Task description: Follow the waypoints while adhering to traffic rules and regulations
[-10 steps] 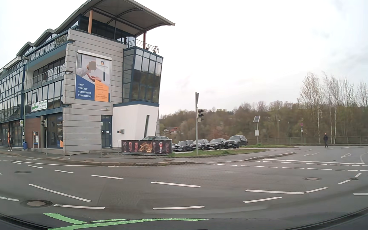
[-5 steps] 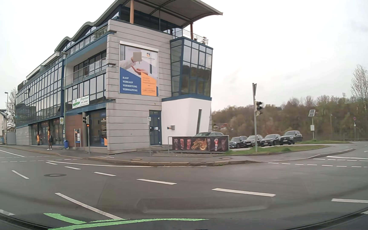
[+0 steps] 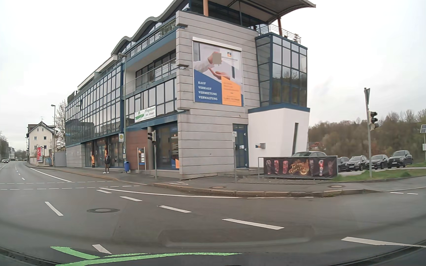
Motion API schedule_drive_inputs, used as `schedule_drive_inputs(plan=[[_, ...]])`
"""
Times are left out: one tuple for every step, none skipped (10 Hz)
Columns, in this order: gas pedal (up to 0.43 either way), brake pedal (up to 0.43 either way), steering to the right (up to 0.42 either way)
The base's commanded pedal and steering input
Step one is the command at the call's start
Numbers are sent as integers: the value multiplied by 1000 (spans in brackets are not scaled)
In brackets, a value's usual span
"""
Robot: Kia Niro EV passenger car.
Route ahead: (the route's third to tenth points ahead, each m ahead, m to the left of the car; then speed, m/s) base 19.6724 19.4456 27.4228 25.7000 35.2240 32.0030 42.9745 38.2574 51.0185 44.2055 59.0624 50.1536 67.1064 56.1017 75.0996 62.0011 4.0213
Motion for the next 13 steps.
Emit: schedule_drive_inputs(plan=[[67, 0, -371], [67, 0, -359], [59, 0, -343], [59, 0, -334], [47, 0, -329], [47, 0, -324], [47, 0, -315], [47, 0, -298], [59, 0, -284], [79, 0, -268], [87, 0, -259], [87, 0, -254], [98, 0, -253]])
